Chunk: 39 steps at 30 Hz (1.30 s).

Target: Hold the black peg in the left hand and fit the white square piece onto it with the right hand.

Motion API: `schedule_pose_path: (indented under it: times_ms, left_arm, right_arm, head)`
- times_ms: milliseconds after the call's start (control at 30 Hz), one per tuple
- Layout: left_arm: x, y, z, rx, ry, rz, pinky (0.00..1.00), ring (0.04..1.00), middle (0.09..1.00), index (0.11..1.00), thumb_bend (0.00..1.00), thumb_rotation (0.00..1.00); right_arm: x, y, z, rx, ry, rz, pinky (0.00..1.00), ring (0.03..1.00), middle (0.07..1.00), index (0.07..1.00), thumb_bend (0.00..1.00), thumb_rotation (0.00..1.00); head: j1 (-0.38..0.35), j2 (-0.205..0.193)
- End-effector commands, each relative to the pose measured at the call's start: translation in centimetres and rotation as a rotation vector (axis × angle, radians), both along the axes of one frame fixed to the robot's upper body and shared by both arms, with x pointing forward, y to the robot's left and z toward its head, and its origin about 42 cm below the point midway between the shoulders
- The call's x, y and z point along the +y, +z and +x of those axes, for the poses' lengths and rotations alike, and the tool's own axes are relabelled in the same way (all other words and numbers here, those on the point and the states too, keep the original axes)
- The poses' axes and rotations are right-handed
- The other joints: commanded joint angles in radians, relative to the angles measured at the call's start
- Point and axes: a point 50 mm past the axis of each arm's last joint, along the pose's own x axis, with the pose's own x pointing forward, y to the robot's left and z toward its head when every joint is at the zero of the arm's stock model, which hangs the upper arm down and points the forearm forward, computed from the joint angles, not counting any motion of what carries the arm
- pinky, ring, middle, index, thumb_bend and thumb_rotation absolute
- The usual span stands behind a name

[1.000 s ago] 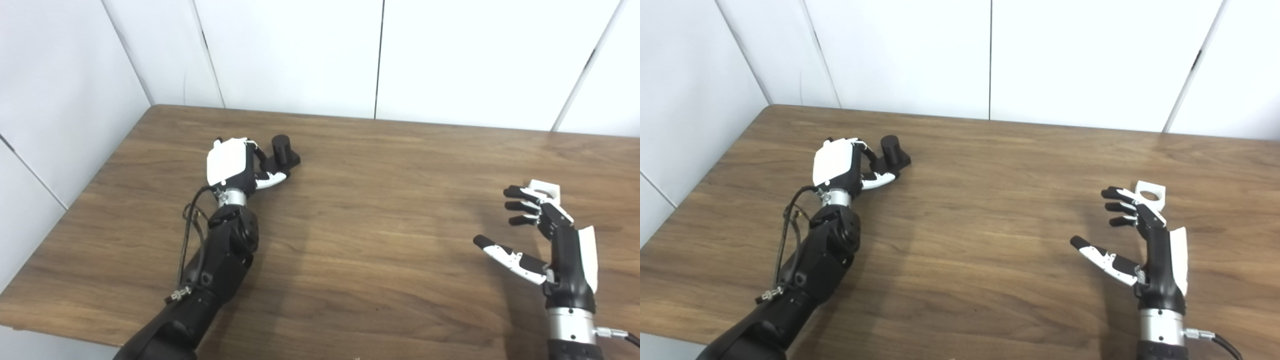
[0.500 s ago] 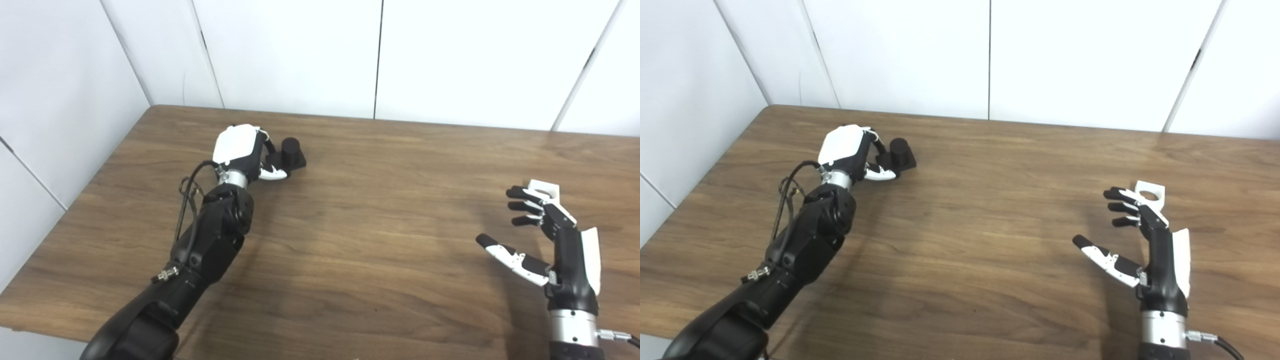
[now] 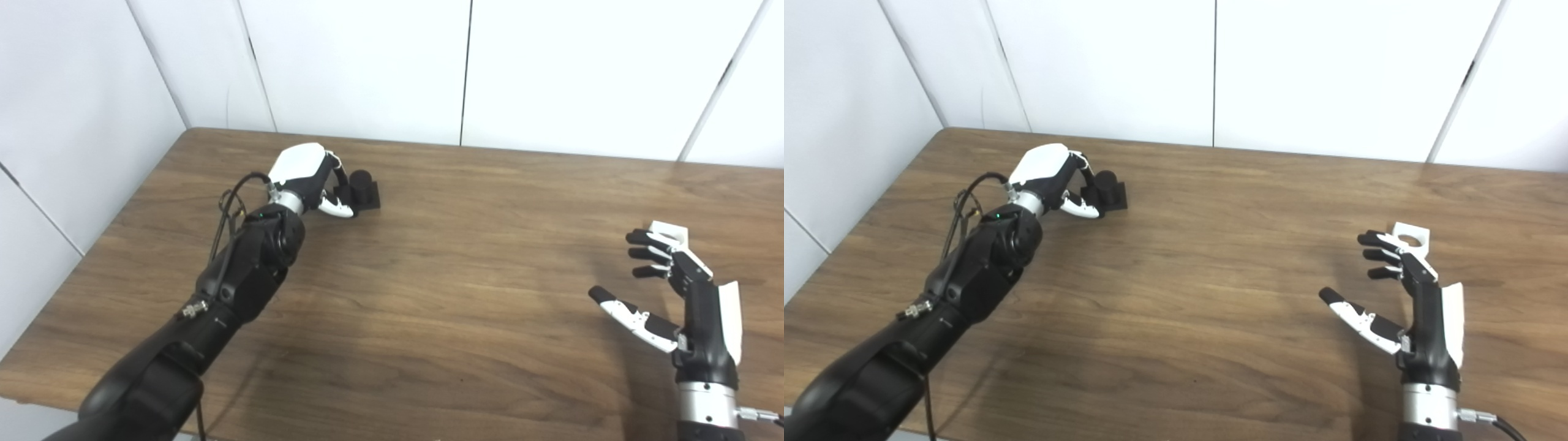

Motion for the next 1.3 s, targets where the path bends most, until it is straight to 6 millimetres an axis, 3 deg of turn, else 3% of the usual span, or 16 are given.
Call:
schedule_pose_path:
  times_ms: [0,500,800,1267]
  left_arm:
    - [1.9,-3.8,-1.8,0.204,-0.002,0.054,1.0,0.95,0.896,0.491,0.52,0.08]
    - [0.4,-2.9,-1.6,0.256,-0.284,-0.037,1.0,0.945,0.892,0.489,0.52,0.08]
    - [-1.0,-1.2,-1.4,0.239,-0.424,-0.062,1.0,0.959,0.883,0.488,0.52,0.07]
    - [-4.2,-1.0,-3.4,0.246,-0.592,-0.156,1.0,0.963,0.885,0.487,0.52,0.07]
  right_arm:
    - [-2.1,0.0,0.1,-0.004,-0.032,-0.072,0.56,0.684,0.762,0.674,0.61,0.14]
    - [-1.8,0.1,0.0,0.003,-0.035,-0.074,0.56,0.679,0.764,0.676,0.6,0.17]
    - [-1.5,0.2,-0.3,0.008,-0.044,-0.083,0.56,0.682,0.761,0.674,0.59,0.16]
    - [-1.0,0.2,-0.6,0.001,-0.044,-0.082,0.57,0.694,0.765,0.679,0.57,0.15]
  head:
    - [0.001,0.001]
    - [-0.011,0.005]
    - [-0.019,0.01]
    - [-0.044,0.019]
